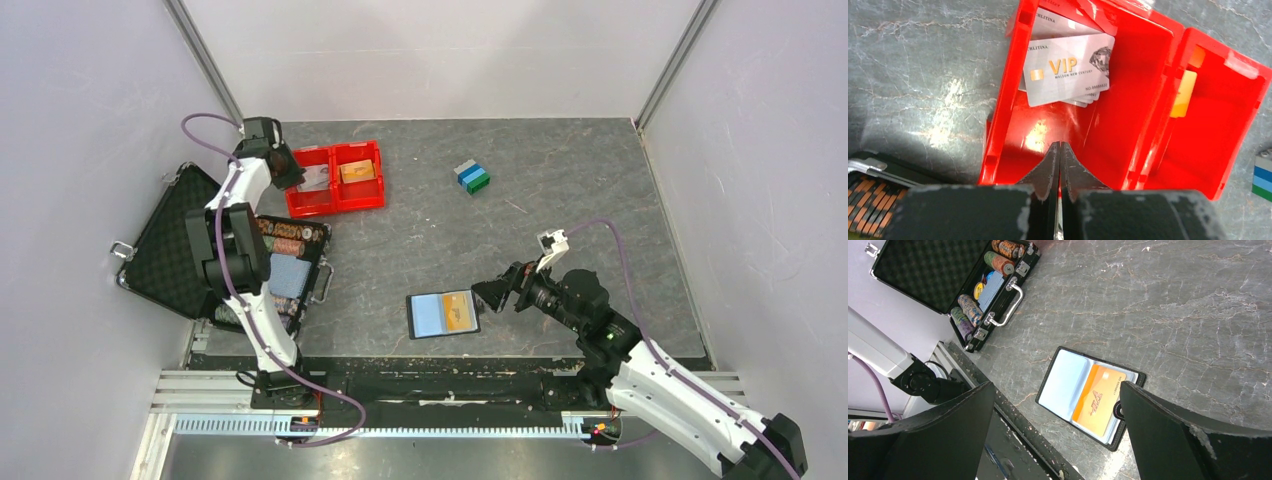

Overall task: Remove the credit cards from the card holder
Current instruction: Place the credit card in the storage box.

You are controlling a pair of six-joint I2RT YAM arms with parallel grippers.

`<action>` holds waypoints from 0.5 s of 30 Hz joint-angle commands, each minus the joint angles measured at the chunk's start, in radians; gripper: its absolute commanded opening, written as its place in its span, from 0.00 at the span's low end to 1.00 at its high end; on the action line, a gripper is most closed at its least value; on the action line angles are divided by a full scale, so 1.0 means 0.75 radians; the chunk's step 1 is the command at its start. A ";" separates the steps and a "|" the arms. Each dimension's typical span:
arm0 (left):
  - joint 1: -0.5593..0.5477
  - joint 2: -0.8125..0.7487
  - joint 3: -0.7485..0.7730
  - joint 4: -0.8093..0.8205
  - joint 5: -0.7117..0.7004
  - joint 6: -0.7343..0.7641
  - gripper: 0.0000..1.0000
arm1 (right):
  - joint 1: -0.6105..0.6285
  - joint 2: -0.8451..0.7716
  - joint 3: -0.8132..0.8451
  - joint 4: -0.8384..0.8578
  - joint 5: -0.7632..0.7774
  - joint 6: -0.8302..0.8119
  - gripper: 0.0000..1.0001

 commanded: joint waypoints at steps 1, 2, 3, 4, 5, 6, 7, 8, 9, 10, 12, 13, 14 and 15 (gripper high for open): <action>-0.008 0.071 0.051 0.094 -0.048 -0.074 0.02 | -0.004 0.022 0.027 0.054 -0.002 0.002 0.98; -0.010 0.082 0.048 0.106 -0.046 -0.079 0.02 | -0.004 0.026 0.025 0.060 -0.005 0.003 0.98; -0.012 0.092 0.049 0.117 -0.051 -0.082 0.02 | -0.004 0.029 0.024 0.065 -0.003 0.001 0.98; -0.016 0.099 0.046 0.125 -0.062 -0.085 0.02 | -0.004 0.030 0.025 0.068 0.000 0.001 0.98; -0.017 0.108 0.046 0.136 -0.074 -0.089 0.02 | -0.004 0.030 0.027 0.069 0.002 0.002 0.98; -0.017 0.118 0.048 0.144 -0.081 -0.092 0.02 | -0.004 0.032 0.027 0.070 0.002 -0.001 0.98; -0.017 0.124 0.051 0.151 -0.085 -0.094 0.02 | -0.004 0.032 0.029 0.069 0.003 -0.004 0.98; -0.017 0.132 0.056 0.154 -0.087 -0.094 0.02 | -0.004 0.031 0.030 0.070 0.003 -0.005 0.98; -0.017 0.140 0.058 0.160 -0.092 -0.093 0.02 | -0.004 0.030 0.033 0.070 0.002 -0.004 0.98; -0.017 0.145 0.059 0.166 -0.097 -0.094 0.02 | -0.005 0.028 0.033 0.070 0.005 -0.008 0.98; -0.020 0.159 0.058 0.170 -0.105 -0.093 0.02 | -0.004 0.029 0.032 0.070 0.010 -0.009 0.98; -0.019 0.166 0.057 0.175 -0.108 -0.093 0.02 | -0.004 0.029 0.035 0.069 0.013 -0.010 0.98; -0.021 0.173 0.055 0.181 -0.106 -0.093 0.02 | -0.006 0.032 0.034 0.071 0.014 -0.012 0.98; -0.023 0.179 0.054 0.186 -0.104 -0.090 0.02 | -0.004 0.033 0.036 0.071 0.017 -0.015 0.98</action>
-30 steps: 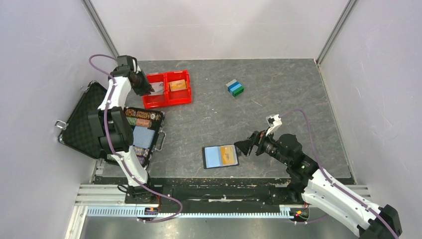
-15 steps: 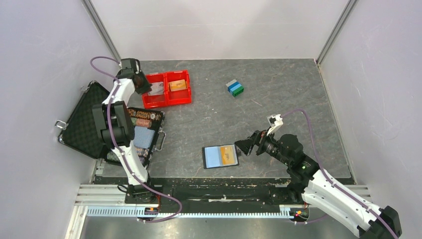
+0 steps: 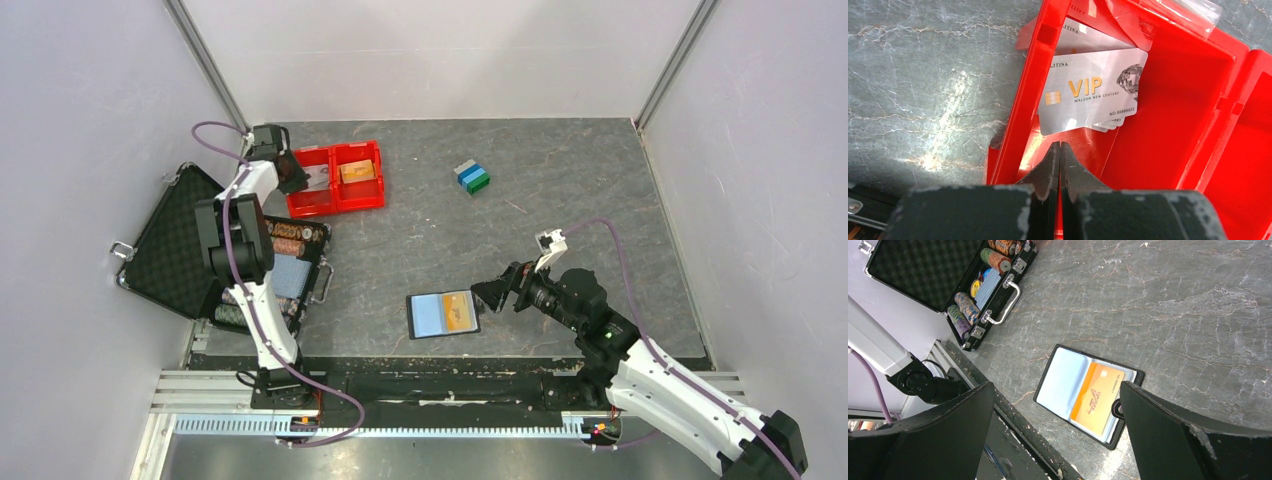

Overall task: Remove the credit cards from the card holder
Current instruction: Place the credit card in the storage box.

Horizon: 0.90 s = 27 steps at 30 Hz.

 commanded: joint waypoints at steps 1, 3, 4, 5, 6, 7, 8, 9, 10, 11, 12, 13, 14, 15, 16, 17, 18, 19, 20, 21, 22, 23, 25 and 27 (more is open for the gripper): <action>-0.013 0.031 0.050 0.081 -0.039 -0.058 0.02 | -0.004 0.004 0.038 0.068 0.018 -0.015 0.98; -0.020 0.039 0.040 0.094 -0.043 -0.056 0.02 | -0.004 0.014 0.040 0.073 0.019 -0.017 0.98; -0.021 0.039 0.038 0.098 -0.048 -0.058 0.02 | -0.004 0.017 0.042 0.075 0.017 -0.017 0.98; -0.022 0.042 0.035 0.104 -0.054 -0.062 0.02 | -0.004 0.023 0.044 0.076 0.016 -0.017 0.98; -0.022 0.047 0.035 0.107 -0.057 -0.062 0.02 | -0.004 0.028 0.046 0.076 0.016 -0.019 0.98; -0.022 0.054 0.039 0.107 -0.059 -0.062 0.02 | -0.004 0.029 0.048 0.076 0.013 -0.020 0.98; -0.022 0.058 0.045 0.104 -0.059 -0.063 0.02 | -0.004 0.031 0.050 0.075 0.012 -0.022 0.98; -0.022 0.062 0.051 0.096 -0.095 -0.061 0.02 | -0.004 0.030 0.050 0.075 0.012 -0.021 0.98; -0.022 0.065 0.054 0.097 -0.110 -0.060 0.02 | -0.004 0.030 0.050 0.076 0.015 -0.022 0.98; -0.022 0.065 0.053 0.095 -0.123 -0.060 0.02 | -0.004 0.029 0.053 0.074 0.015 -0.022 0.98; -0.022 0.067 0.055 0.091 -0.143 -0.060 0.02 | -0.004 0.029 0.052 0.076 0.016 -0.025 0.98; -0.022 0.068 0.061 0.082 -0.160 -0.059 0.02 | -0.004 0.029 0.054 0.076 0.017 -0.026 0.98; -0.023 0.068 0.061 0.080 -0.166 -0.058 0.02 | -0.004 0.031 0.054 0.076 0.019 -0.026 0.98; -0.022 0.070 0.062 0.082 -0.170 -0.057 0.02 | -0.004 0.033 0.054 0.076 0.020 -0.028 0.98; -0.022 0.073 0.064 0.083 -0.173 -0.057 0.02 | -0.004 0.035 0.057 0.076 0.022 -0.031 0.98; -0.022 0.073 0.064 0.087 -0.175 -0.055 0.02 | -0.004 0.039 0.057 0.078 0.024 -0.033 0.98; -0.023 0.071 0.063 0.092 -0.175 -0.052 0.02 | -0.004 0.044 0.057 0.077 0.024 -0.034 0.98; -0.024 0.069 0.061 0.094 -0.181 -0.050 0.02 | -0.004 0.047 0.057 0.078 0.024 -0.035 0.98; -0.024 0.067 0.063 0.097 -0.188 -0.047 0.02 | -0.003 0.051 0.056 0.080 0.023 -0.037 0.98; -0.026 0.064 0.063 0.099 -0.190 -0.043 0.02 | -0.004 0.055 0.058 0.080 0.024 -0.038 0.98; -0.028 0.057 0.062 0.101 -0.191 -0.040 0.02 | -0.004 0.060 0.058 0.080 0.023 -0.039 0.98; -0.030 0.053 0.061 0.104 -0.194 -0.035 0.02 | -0.004 0.065 0.058 0.083 0.022 -0.042 0.98; -0.040 0.034 0.042 0.118 -0.212 -0.028 0.02 | -0.004 0.070 0.059 0.086 0.023 -0.044 0.98; -0.048 0.018 0.021 0.140 -0.228 -0.026 0.02 | -0.004 0.077 0.059 0.089 0.021 -0.046 0.98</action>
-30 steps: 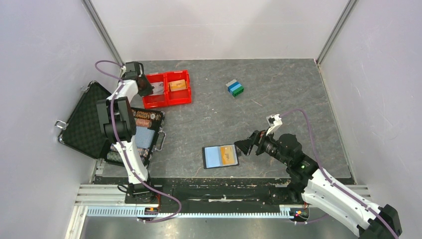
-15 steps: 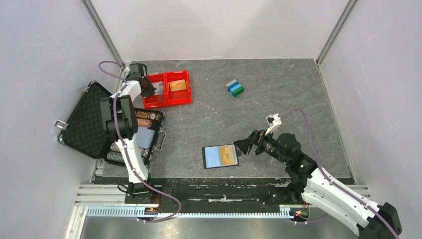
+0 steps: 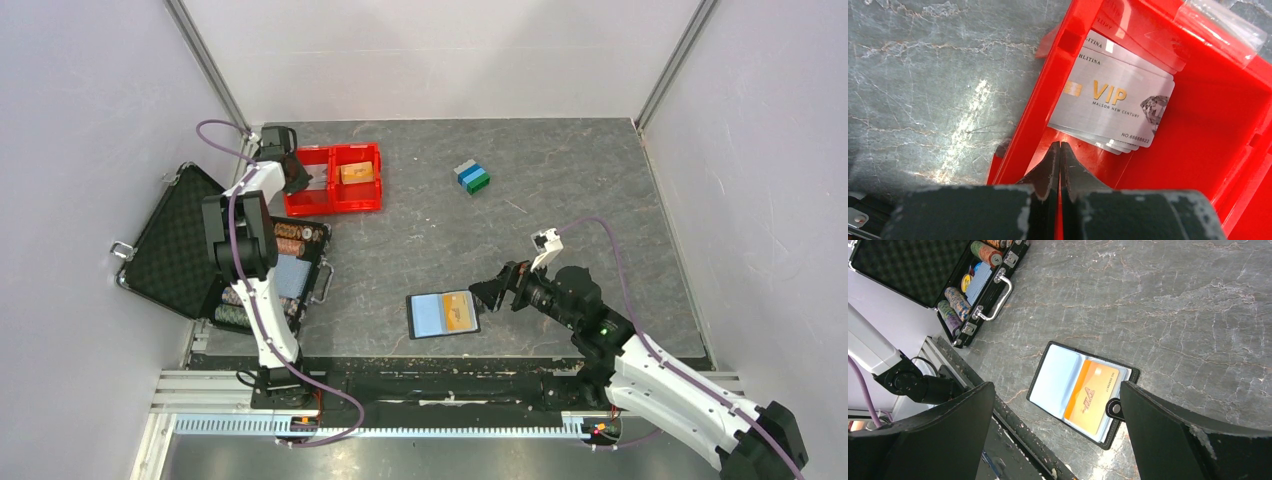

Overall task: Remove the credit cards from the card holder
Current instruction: Place the credit card in the storage box, then remove the credit card from the card holder.

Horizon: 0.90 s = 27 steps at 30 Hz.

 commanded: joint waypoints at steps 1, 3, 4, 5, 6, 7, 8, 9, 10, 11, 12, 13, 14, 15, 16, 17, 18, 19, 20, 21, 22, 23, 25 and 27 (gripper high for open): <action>-0.020 -0.047 0.001 0.087 -0.071 -0.026 0.02 | -0.004 0.013 0.061 0.062 0.015 -0.032 0.98; -0.025 -0.051 -0.003 0.092 -0.080 -0.027 0.02 | -0.005 0.015 0.065 0.063 0.013 -0.037 0.98; -0.026 -0.054 -0.003 0.092 -0.084 -0.028 0.02 | -0.004 0.017 0.066 0.062 0.015 -0.039 0.98; -0.030 -0.060 -0.006 0.093 -0.083 -0.026 0.02 | -0.004 0.015 0.066 0.059 0.014 -0.043 0.98; -0.034 -0.072 -0.011 0.096 -0.080 -0.024 0.02 | -0.004 0.014 0.067 0.061 0.014 -0.043 0.98; -0.038 -0.083 -0.017 0.096 -0.073 -0.022 0.02 | -0.004 0.014 0.068 0.058 0.016 -0.043 0.98; -0.043 -0.103 -0.021 0.096 -0.065 -0.020 0.02 | -0.004 0.015 0.069 0.056 0.017 -0.043 0.98; -0.050 -0.123 -0.028 0.094 -0.058 -0.019 0.02 | -0.004 0.016 0.070 0.054 0.021 -0.042 0.98; -0.054 -0.154 -0.037 0.091 -0.055 -0.022 0.02 | -0.004 0.017 0.072 0.049 0.022 -0.042 0.98; -0.060 -0.193 -0.049 0.086 -0.058 -0.033 0.02 | -0.005 0.020 0.075 0.045 0.022 -0.042 0.98; -0.062 -0.226 -0.057 0.077 -0.058 -0.049 0.03 | -0.004 0.021 0.076 0.039 0.022 -0.041 0.98; -0.063 -0.265 -0.061 0.051 -0.063 -0.064 0.04 | -0.004 0.022 0.078 0.033 0.022 -0.041 0.98; -0.063 -0.296 -0.059 0.016 -0.073 -0.086 0.04 | -0.004 0.022 0.080 0.027 0.021 -0.042 0.98; -0.063 -0.338 -0.061 -0.024 -0.083 -0.109 0.05 | -0.004 0.022 0.083 0.021 0.020 -0.042 0.98; -0.063 -0.384 -0.069 -0.054 -0.086 -0.125 0.06 | -0.004 0.025 0.085 0.016 0.019 -0.042 0.98; -0.063 -0.427 -0.089 -0.069 -0.078 -0.149 0.06 | -0.004 0.025 0.088 0.007 0.021 -0.039 0.98; -0.064 -0.481 -0.115 -0.080 -0.061 -0.165 0.08 | -0.004 0.029 0.091 -0.004 0.021 -0.039 0.98; -0.066 -0.529 -0.136 -0.092 -0.030 -0.185 0.10 | -0.004 0.034 0.096 -0.019 0.019 -0.040 0.98; -0.065 -0.587 -0.163 -0.101 0.004 -0.195 0.12 | -0.004 0.044 0.104 -0.036 0.014 -0.037 0.97; -0.067 -0.641 -0.185 -0.116 0.048 -0.200 0.16 | -0.004 0.054 0.109 -0.051 0.006 -0.034 0.97; -0.070 -0.680 -0.198 -0.140 0.087 -0.205 0.19 | -0.003 0.064 0.109 -0.064 -0.005 -0.028 0.96; -0.070 -0.720 -0.208 -0.164 0.146 -0.205 0.24 | -0.003 0.069 0.102 -0.064 -0.020 -0.011 0.95; -0.079 -0.798 -0.219 -0.226 0.252 -0.186 0.30 | -0.002 0.071 0.070 -0.042 -0.055 0.028 0.92; -0.099 -0.868 -0.245 -0.275 0.334 -0.160 0.36 | 0.001 0.073 0.031 -0.005 -0.089 0.059 0.88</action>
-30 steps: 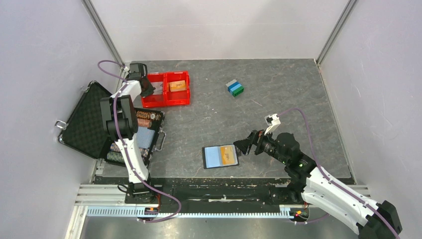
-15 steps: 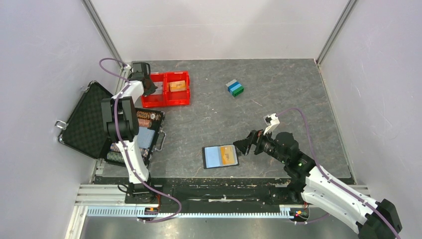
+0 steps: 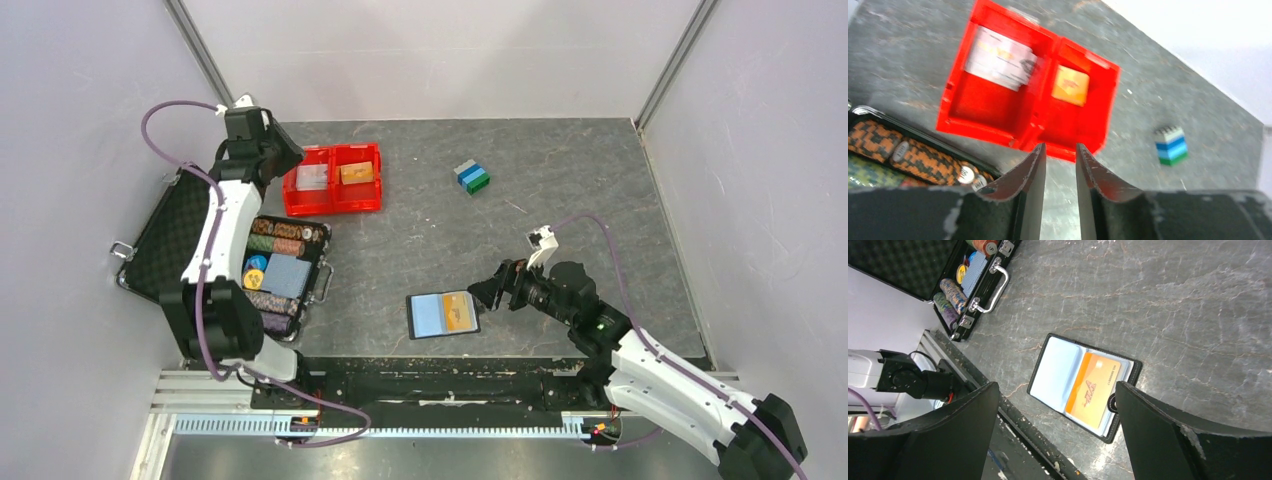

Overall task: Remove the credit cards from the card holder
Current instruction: Remove the credit card from the card holder.

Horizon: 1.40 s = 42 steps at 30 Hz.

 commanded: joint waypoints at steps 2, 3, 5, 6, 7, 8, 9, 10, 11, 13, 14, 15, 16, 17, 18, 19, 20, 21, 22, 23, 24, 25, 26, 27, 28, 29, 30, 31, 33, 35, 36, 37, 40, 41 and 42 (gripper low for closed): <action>-0.070 -0.199 -0.110 -0.160 0.300 -0.007 0.40 | 0.006 0.017 -0.052 0.073 -0.093 0.078 0.84; -0.076 -0.234 -0.143 -0.170 0.342 -0.002 0.40 | 0.010 0.026 -0.070 0.086 -0.105 0.083 0.81; -0.198 -0.312 -0.225 -0.180 0.394 0.018 0.41 | 0.017 0.050 -0.096 0.108 -0.119 0.088 0.75; -0.242 -0.350 -0.276 -0.185 0.397 0.021 0.42 | 0.024 0.062 -0.107 0.120 -0.125 0.088 0.71; -0.312 -0.382 -0.335 -0.181 0.403 0.020 0.43 | 0.029 0.073 -0.117 0.134 -0.126 0.088 0.67; -0.381 -0.418 -0.386 -0.164 0.422 0.018 0.43 | 0.034 0.081 -0.126 0.146 -0.126 0.087 0.62; -0.438 -0.438 -0.443 -0.152 0.437 0.005 0.43 | 0.039 0.092 -0.133 0.162 -0.126 0.088 0.57; -0.501 -0.459 -0.501 -0.136 0.451 -0.015 0.43 | 0.044 0.102 -0.140 0.176 -0.128 0.088 0.53; -0.548 -0.474 -0.551 -0.100 0.473 -0.039 0.42 | 0.050 0.115 -0.144 0.195 -0.132 0.092 0.50; -0.660 -0.521 -0.655 -0.028 0.477 -0.095 0.42 | 0.065 0.140 -0.142 0.226 -0.134 0.101 0.46; -0.703 -0.536 -0.708 0.012 0.472 -0.125 0.42 | 0.075 0.156 -0.142 0.247 -0.133 0.109 0.44; -0.749 -0.556 -0.749 0.046 0.475 -0.148 0.42 | 0.085 0.173 -0.138 0.263 -0.136 0.114 0.43; -0.781 -0.569 -0.790 0.082 0.471 -0.174 0.42 | 0.098 0.197 -0.128 0.271 -0.136 0.115 0.42; -0.817 -0.577 -0.830 0.110 0.462 -0.196 0.42 | 0.112 0.226 -0.114 0.276 -0.136 0.116 0.42; -0.842 -0.583 -0.863 0.152 0.461 -0.223 0.42 | 0.123 0.253 -0.100 0.280 -0.136 0.114 0.41; -0.862 -0.584 -0.904 0.200 0.465 -0.253 0.42 | 0.140 0.286 -0.083 0.284 -0.128 0.112 0.41; -0.882 -0.585 -0.951 0.249 0.467 -0.281 0.42 | 0.151 0.312 -0.073 0.294 -0.115 0.115 0.41; -0.895 -0.582 -0.989 0.322 0.474 -0.317 0.42 | 0.164 0.335 -0.064 0.305 -0.098 0.117 0.40; -0.911 -0.573 -1.031 0.387 0.483 -0.341 0.42 | 0.170 0.362 -0.055 0.315 -0.075 0.121 0.40; -0.928 -0.557 -1.058 0.424 0.483 -0.365 0.42 | 0.178 0.383 -0.048 0.321 -0.061 0.125 0.40; -0.945 -0.534 -1.078 0.450 0.484 -0.373 0.41 | 0.180 0.408 -0.040 0.322 -0.045 0.127 0.39; -0.962 -0.515 -1.089 0.467 0.479 -0.379 0.41 | 0.180 0.432 -0.035 0.321 -0.031 0.126 0.39; -0.978 -0.496 -1.098 0.482 0.474 -0.388 0.41 | 0.180 0.450 -0.030 0.322 -0.020 0.124 0.39; -0.995 -0.482 -1.107 0.506 0.473 -0.397 0.41 | 0.181 0.469 -0.024 0.321 -0.008 0.122 0.39; -1.012 -0.469 -1.114 0.525 0.470 -0.401 0.41 | 0.181 0.484 -0.022 0.319 0.003 0.116 0.39; -1.024 -0.458 -1.120 0.542 0.462 -0.407 0.41 | 0.181 0.503 -0.016 0.315 0.015 0.110 0.39; -1.040 -0.447 -1.126 0.551 0.446 -0.410 0.41 | 0.180 0.514 -0.012 0.310 0.029 0.102 0.39; -1.050 -0.438 -1.130 0.559 0.431 -0.412 0.41 | 0.180 0.526 -0.008 0.306 0.044 0.098 0.39; -1.068 -0.419 -1.149 0.590 0.405 -0.422 0.41 | 0.180 0.546 -0.006 0.307 0.070 0.089 0.39; -1.082 -0.393 -1.176 0.662 0.406 -0.441 0.41 | 0.180 0.571 0.001 0.309 0.083 0.083 0.38; -1.087 -0.381 -1.188 0.688 0.407 -0.450 0.41 | 0.181 0.588 0.006 0.309 0.085 0.079 0.38; -1.091 -0.365 -1.195 0.709 0.406 -0.459 0.41 | 0.181 0.602 0.014 0.312 0.080 0.075 0.37; -1.111 -0.331 -1.210 0.757 0.389 -0.464 0.41 | 0.180 0.646 0.026 0.330 0.061 0.067 0.37; -1.119 -0.317 -1.213 0.774 0.383 -0.464 0.41 | 0.180 0.662 0.025 0.337 0.058 0.067 0.36; -1.125 -0.298 -1.213 0.794 0.389 -0.464 0.40 | 0.180 0.672 0.024 0.343 0.056 0.066 0.36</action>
